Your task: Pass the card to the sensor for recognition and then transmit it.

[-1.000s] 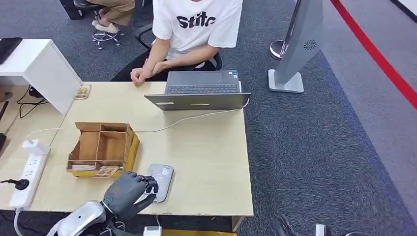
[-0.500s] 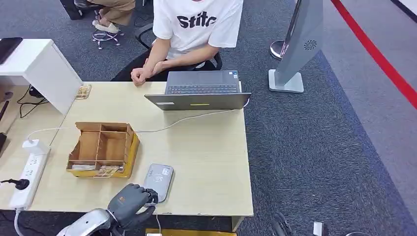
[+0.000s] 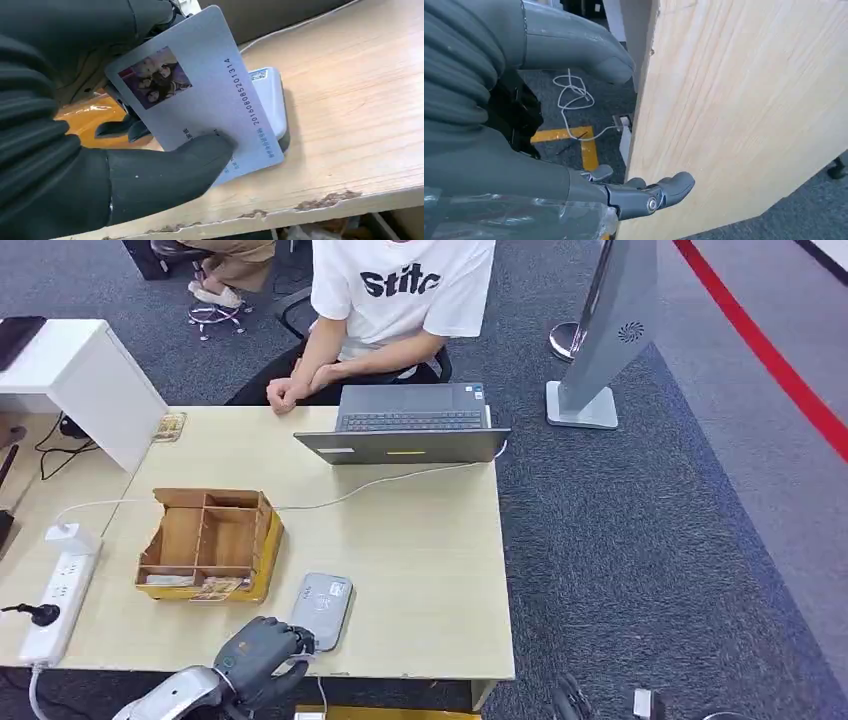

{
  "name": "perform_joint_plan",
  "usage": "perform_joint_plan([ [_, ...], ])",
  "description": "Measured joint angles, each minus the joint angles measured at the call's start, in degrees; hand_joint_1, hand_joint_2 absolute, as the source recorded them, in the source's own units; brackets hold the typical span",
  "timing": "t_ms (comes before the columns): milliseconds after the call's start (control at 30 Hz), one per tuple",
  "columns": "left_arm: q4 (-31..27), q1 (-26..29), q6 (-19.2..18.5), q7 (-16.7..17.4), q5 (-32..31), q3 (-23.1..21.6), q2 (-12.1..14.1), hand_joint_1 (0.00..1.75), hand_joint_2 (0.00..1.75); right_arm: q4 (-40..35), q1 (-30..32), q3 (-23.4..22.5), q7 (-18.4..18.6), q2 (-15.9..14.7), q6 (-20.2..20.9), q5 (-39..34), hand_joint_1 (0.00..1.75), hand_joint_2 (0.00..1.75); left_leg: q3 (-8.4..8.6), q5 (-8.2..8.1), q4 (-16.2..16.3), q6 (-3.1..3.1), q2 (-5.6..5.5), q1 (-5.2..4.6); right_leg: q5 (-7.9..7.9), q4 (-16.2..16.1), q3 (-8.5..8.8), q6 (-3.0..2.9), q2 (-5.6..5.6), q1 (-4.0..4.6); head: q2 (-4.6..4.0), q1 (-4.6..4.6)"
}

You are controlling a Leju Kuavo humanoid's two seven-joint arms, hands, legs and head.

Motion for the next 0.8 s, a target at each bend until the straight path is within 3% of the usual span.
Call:
perform_joint_plan([
  [100,-0.18,-0.14,5.83,-1.60,-0.57,1.12,-1.31,1.75,1.75,0.81,0.03,-0.02,-2.25,-0.44,2.36,0.11,0.00,1.75,0.01,0.00,0.00,0.00,0.00,-0.02,0.00,0.00,0.01,0.01,0.00,-0.01,0.00,0.02],
  [200,-2.12,-1.72,8.19,-1.73,-0.92,2.52,-3.49,1.75,1.75,1.81,0.19,-0.02,-3.63,-0.90,2.64,-0.48,0.00,1.75,-0.01,0.02,0.04,0.03,-0.06,-0.03,0.02,-0.03,-0.03,0.03,-0.05,-0.01,0.00,0.04],
  [333,-4.22,-11.61,4.56,1.22,-1.17,5.48,-4.85,1.75,1.75,2.23,-0.02,0.07,-3.37,-1.25,2.58,-1.20,0.00,1.75,-0.15,0.16,0.05,0.10,-0.28,-0.02,0.12,-0.02,0.02,0.04,-0.33,-0.02,-0.02,0.11],
  [433,-4.35,-16.68,3.20,1.42,-1.06,7.70,-5.64,1.75,1.75,2.47,0.03,0.22,-3.02,-1.44,2.55,-1.53,0.00,1.75,-0.08,0.23,0.05,0.00,-0.24,-0.01,0.18,0.00,0.00,-0.04,-0.26,-0.01,0.00,0.04],
  [567,-4.35,-20.33,2.81,2.03,-1.60,9.73,-6.54,1.75,1.75,2.69,-0.01,0.63,-2.91,-1.62,2.51,-1.68,0.00,1.75,-0.07,0.27,0.05,-0.05,-0.24,-0.01,0.18,0.01,-0.01,-0.04,-0.21,0.00,0.00,-0.02],
  [800,-4.35,-22.18,2.85,2.03,-1.97,10.95,-7.34,1.75,1.75,3.04,-0.05,1.14,-2.91,-1.90,2.51,-1.71,0.00,1.75,-0.12,0.26,0.04,-0.05,-0.25,0.00,0.15,0.01,-0.05,-0.03,-0.21,0.00,0.00,0.00],
])
